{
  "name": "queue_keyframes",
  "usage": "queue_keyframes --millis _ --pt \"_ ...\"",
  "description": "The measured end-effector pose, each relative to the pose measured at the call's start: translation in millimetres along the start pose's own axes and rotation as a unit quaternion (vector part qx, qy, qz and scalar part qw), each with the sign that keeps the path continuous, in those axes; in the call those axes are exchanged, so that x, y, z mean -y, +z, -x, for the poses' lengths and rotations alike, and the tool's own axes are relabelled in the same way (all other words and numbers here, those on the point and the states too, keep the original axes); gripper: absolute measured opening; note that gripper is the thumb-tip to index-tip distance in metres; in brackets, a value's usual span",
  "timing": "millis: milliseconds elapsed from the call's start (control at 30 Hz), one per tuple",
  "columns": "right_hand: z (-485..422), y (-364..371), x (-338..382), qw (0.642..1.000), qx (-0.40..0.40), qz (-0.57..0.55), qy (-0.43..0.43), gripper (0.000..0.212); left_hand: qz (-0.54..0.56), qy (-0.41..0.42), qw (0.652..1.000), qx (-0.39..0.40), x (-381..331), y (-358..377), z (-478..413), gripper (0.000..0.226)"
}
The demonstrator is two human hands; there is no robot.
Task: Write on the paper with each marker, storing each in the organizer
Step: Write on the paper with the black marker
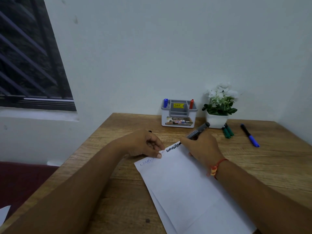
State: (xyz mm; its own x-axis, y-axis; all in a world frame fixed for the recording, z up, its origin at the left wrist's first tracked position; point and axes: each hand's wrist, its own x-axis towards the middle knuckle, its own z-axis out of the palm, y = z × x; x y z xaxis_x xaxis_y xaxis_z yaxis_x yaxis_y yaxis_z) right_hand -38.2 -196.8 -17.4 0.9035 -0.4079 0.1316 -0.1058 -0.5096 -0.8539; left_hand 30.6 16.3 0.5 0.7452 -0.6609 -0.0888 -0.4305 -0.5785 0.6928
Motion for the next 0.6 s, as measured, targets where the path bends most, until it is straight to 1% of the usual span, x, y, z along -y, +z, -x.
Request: queue_keyframes --millis 133,167,200,233,300,333,367,400,467,533,600 --pt "1.3 -2.7 3.7 0.999 -0.019 -0.032 -0.004 0.014 -0.023 0.002 1.0 0.001 -1.5 -0.3 1.4 0.029" --pt "1.1 -3.2 4.0 0.999 -0.023 -0.038 -0.01 0.01 -0.024 0.002 1.0 -0.011 -2.5 -0.5 2.3 0.027" --pt "0.8 -3.5 4.8 0.998 -0.027 -0.046 -0.019 0.006 -0.014 0.001 0.999 -0.046 -3.6 -1.3 3.4 0.024" --pt "0.5 -3.9 5.4 0.998 -0.029 -0.054 -0.03 0.004 0.001 0.002 0.995 -0.101 -3.3 -2.8 3.9 0.022" --pt "0.7 -4.1 6.3 0.996 -0.023 -0.063 -0.05 0.009 0.019 0.002 0.974 -0.225 0.0 -7.4 3.0 0.028" --pt "1.2 -4.2 7.6 0.995 -0.015 -0.078 -0.057 0.011 0.016 -0.006 0.963 -0.269 2.7 -9.1 2.2 0.032" --pt "2.0 -4.1 9.0 0.993 -0.004 -0.106 -0.061 0.011 0.002 -0.019 0.955 -0.295 6.2 -9.7 0.1 0.037" --pt "3.2 -4.3 11.1 0.988 0.009 -0.142 -0.061 0.011 -0.019 -0.038 0.951 -0.305 9.2 -8.9 -1.2 0.043" --pt "5.9 -5.2 14.0 0.979 0.034 -0.189 -0.067 0.014 -0.059 -0.07 0.953 -0.29 14.7 -5.8 -3.6 0.057" --pt "7.4 -5.6 15.0 0.978 0.053 -0.186 -0.085 0.011 -0.087 -0.088 0.957 -0.264 18.4 -2.7 -5.7 0.065" --pt "8.1 -5.8 15.4 0.977 0.057 -0.178 -0.099 0.004 -0.102 -0.092 0.956 -0.26 20.1 -1.3 -7.3 0.064"
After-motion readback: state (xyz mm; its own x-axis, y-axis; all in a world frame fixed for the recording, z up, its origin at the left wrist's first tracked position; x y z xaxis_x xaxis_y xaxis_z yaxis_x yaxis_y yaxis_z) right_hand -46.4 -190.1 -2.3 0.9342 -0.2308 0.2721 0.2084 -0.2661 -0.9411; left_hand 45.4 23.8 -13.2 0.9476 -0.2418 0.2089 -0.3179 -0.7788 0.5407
